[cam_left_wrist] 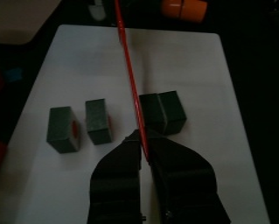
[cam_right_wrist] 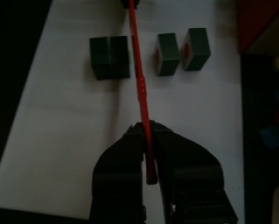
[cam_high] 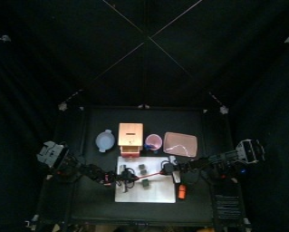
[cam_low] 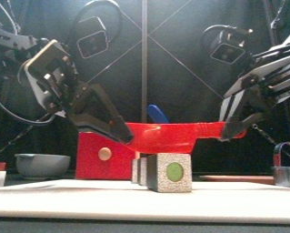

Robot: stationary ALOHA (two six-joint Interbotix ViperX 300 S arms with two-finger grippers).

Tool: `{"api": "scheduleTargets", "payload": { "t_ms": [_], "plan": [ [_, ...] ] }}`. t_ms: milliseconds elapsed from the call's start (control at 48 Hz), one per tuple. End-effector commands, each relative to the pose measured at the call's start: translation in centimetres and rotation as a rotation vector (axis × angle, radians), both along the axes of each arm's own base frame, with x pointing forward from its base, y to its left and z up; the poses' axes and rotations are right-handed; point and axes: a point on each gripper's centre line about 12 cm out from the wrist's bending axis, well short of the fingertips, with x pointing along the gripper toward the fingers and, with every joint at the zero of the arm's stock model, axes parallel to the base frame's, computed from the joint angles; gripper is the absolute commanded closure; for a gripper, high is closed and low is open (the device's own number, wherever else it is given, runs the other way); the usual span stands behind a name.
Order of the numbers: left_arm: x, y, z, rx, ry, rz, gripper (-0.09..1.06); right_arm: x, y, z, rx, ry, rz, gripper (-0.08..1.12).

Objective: Place sushi on board then cut the sushi with the knife then place the pieces on the plate
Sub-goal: Cut the sushi into 4 pieces

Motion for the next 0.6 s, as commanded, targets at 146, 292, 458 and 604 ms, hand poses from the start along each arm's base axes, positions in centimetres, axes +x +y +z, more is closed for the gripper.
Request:
{"api": "scheduleTargets", "payload": {
  "t_ms": [146,292,458,604],
  "plan": [
    [1.02,-1.30,0.53,-0.005,-0.028,-0.024,0.56,0.13,0.60,0.64,0.023,-0.017,0.000,0.67],
    [0.92,-0.99,0.30,-0.001,-0.021,-0.019,0.56,0.50,0.52,0.90,0.016,-0.026,0.003,0.67],
    [0.87,-0.76,0.55,-0.002,-0.027,-0.014,0.56,0.80,0.54,1.25,0.009,-0.040,0.010,0.67],
    [0.72,-0.65,0.43,0.001,-0.021,-0.015,0.56,0.88,0.23,1.29,0.004,-0.042,0.003,0.67]
  ]
}}
